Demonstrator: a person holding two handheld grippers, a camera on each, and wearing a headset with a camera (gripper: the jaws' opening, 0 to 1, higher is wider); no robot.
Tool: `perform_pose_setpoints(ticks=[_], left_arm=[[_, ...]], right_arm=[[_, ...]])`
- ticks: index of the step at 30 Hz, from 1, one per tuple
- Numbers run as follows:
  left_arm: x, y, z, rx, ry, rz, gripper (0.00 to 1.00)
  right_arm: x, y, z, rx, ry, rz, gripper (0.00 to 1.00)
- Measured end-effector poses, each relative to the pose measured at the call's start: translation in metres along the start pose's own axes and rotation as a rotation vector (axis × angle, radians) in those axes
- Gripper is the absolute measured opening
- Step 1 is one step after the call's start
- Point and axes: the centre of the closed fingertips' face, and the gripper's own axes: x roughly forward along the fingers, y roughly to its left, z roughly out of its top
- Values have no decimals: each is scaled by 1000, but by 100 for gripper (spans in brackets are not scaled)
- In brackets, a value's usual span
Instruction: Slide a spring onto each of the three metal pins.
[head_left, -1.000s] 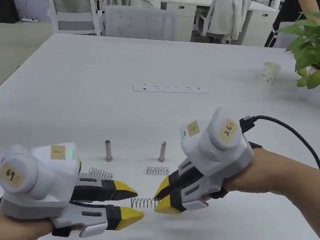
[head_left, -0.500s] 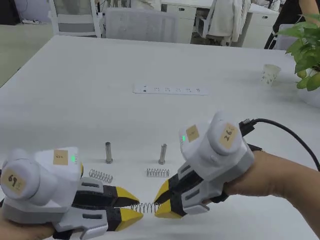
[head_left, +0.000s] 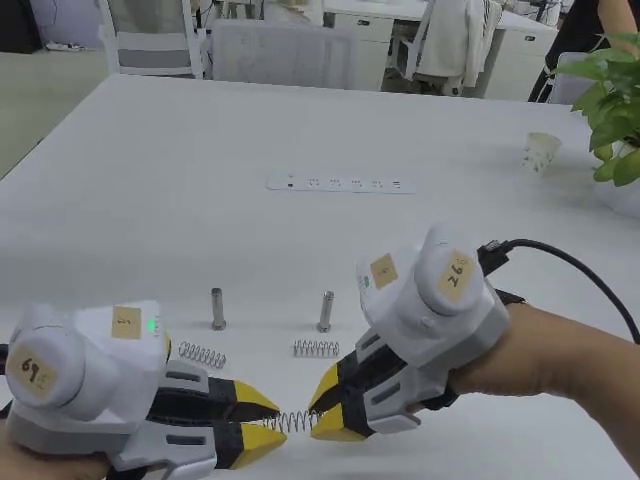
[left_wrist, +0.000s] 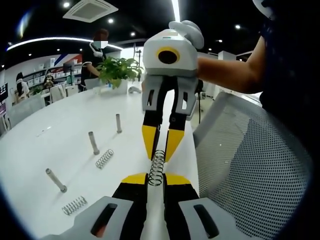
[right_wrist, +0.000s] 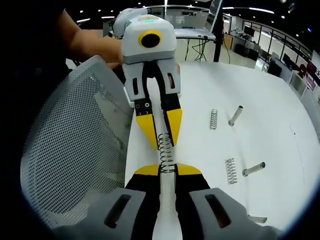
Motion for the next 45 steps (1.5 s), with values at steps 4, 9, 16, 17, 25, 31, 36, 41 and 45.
perform_pose_setpoints(ticks=[4,9,16,17,25,31,36,41,45], left_arm=[[-1,1,-3,14,19,7,2],[0,2,-2,13,11,11,2],[0,2,-3,25,18,13,2],[0,2,-3,25,20,13,2],[0,2,-1,35,17,15,2],[1,-1,-1,38,18,10,2],[2,-2,0,45,16,6,2],[2,-1,0,53,18,8,2],[3,-1,0,57,22,7,2]], right_arm=[[-6,0,9,27,-35,3,7],[-8,0,13,25,-30,-3,7],[-11,0,22,29,-45,-6,7],[-11,0,23,29,-45,-7,7],[-15,0,36,10,-50,-17,7],[-15,2,47,-9,-53,-13,8],[-13,4,53,-28,-52,-10,8],[-12,4,52,-28,-39,-8,8],[-12,4,50,-16,-21,-7,8]])
